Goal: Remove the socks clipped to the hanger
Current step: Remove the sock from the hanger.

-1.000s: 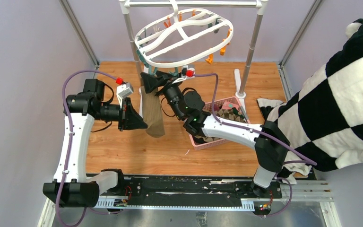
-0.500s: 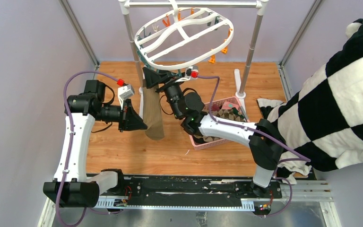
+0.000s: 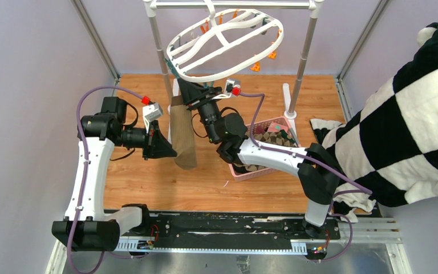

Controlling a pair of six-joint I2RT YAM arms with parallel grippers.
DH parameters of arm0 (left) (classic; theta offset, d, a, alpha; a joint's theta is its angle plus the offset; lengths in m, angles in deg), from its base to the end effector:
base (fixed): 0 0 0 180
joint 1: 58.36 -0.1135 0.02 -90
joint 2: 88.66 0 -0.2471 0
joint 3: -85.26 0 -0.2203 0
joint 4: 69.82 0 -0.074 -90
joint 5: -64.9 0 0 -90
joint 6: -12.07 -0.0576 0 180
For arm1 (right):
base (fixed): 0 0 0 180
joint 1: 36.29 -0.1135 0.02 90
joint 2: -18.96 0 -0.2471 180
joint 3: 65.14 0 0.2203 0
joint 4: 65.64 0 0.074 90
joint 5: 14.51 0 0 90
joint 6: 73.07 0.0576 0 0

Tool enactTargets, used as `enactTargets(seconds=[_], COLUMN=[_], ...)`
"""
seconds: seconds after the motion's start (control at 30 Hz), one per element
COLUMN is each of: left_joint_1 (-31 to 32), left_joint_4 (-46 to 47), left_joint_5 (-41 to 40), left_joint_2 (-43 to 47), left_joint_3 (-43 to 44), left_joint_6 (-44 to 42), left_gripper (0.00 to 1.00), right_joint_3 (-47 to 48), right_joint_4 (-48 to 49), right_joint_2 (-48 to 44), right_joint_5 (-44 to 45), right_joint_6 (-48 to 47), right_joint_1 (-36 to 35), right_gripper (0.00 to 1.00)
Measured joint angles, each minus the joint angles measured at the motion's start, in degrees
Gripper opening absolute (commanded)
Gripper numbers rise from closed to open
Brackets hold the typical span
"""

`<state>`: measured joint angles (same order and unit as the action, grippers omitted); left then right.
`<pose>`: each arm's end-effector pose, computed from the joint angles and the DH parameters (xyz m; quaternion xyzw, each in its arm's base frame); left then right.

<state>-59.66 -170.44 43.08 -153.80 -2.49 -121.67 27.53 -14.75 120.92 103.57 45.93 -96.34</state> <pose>0.1405 -0.0503 0.3466 0.3716 0.7349 -0.4669 0.3222 0.2142 0.3174 0.4025 0.1068 0.4424 0.5496 0.7006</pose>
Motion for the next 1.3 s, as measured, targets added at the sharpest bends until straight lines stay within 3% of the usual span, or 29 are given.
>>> enactTargets(seconds=[0.1,0.17,0.57,0.7,0.83,0.87,0.97,1.03,1.1,1.3], left_joint_1=[0.0,0.0,0.02,0.02,0.02,0.02,0.02,0.02,0.02,0.04], left_joint_4=[0.0,0.02,0.28,0.39,0.5,0.48,0.5,0.44,0.39,0.22], left_joint_5=[-0.39,-0.52,-4.0,-4.5,-5.57,-5.73,-5.92,-6.1,-6.32,-6.51], left_joint_2=[0.24,0.35,3.45,3.67,3.13,2.86,1.33,0.57,0.2,0.15], left_joint_3=[-0.02,-0.02,-4.37,-4.39,-4.37,-4.26,-3.52,-3.15,-2.69,-1.88], left_joint_6=[-0.02,-0.02,-1.86,-2.01,-2.67,-2.78,-2.84,-2.86,-2.84,-3.19], left_gripper=[0.0,0.0,0.0,0.0,0.0,0.0,0.0,0.0,0.0,0.0], right_joint_3=[0.24,0.24,-0.02,-0.15,-1.55,-1.99,-3.32,-4.04,-4.9,-6.84], right_joint_4=[0.61,0.83,1.18,1.18,1.14,1.11,1.11,0.76,-0.42,-10.88], right_joint_2=[0.07,0.07,0.04,0.02,-0.5,-0.79,-1.68,-2.34,-3.3,-10.03], right_joint_5=[-0.87,-1.44,-5.9,-8.15,-9.92,-10.34,-11.3,-11.41,-11.26,-5.14], right_joint_6=[0.02,0.13,1.66,3.58,5.97,6.62,8.28,9.6,10.45,5.6], right_joint_1=[0.17,0.37,1.53,2.29,3.23,3.52,3.93,4.22,4.28,1.18], right_gripper=[0.04,0.0,0.0,0.1,0.13,0.17,0.5,0.93,1.0,1.0])
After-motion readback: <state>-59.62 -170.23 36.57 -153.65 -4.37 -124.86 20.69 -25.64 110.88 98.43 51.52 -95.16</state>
